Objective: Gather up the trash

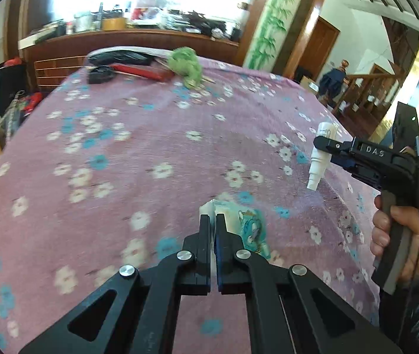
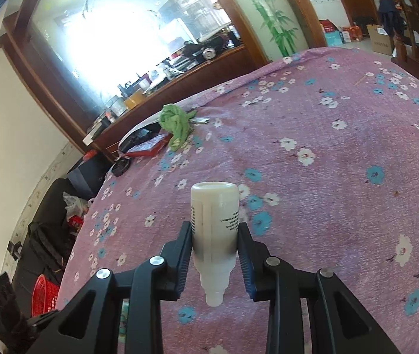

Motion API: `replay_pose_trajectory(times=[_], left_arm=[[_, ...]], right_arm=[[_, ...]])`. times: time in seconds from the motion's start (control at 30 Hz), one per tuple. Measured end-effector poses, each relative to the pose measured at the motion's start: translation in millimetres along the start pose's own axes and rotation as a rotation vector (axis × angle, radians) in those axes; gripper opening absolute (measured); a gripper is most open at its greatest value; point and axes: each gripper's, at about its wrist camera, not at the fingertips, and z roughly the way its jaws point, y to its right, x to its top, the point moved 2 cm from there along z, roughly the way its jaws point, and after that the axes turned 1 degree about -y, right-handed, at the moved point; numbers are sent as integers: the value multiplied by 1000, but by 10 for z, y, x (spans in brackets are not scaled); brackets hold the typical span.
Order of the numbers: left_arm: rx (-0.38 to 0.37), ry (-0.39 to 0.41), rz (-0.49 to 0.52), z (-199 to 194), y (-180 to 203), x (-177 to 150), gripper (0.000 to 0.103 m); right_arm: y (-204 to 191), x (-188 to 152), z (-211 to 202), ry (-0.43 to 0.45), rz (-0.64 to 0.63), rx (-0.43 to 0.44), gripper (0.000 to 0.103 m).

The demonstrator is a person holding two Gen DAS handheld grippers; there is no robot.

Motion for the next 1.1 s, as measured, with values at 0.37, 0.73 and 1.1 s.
replay_pose_trajectory(times=[0.37, 0.73, 1.1], left_arm=[[67, 20, -63, -727, -643, -336, 3], [-80, -79, 308, -126, -44, -243, 83], [-137, -213, 426, 378, 76, -192, 83]], right_arm=[[-721, -283, -60, -16, -180, 65, 32], [-735, -598, -406, -17, -149, 69, 32], [-626, -615, -761, 23, -118, 42, 32]])
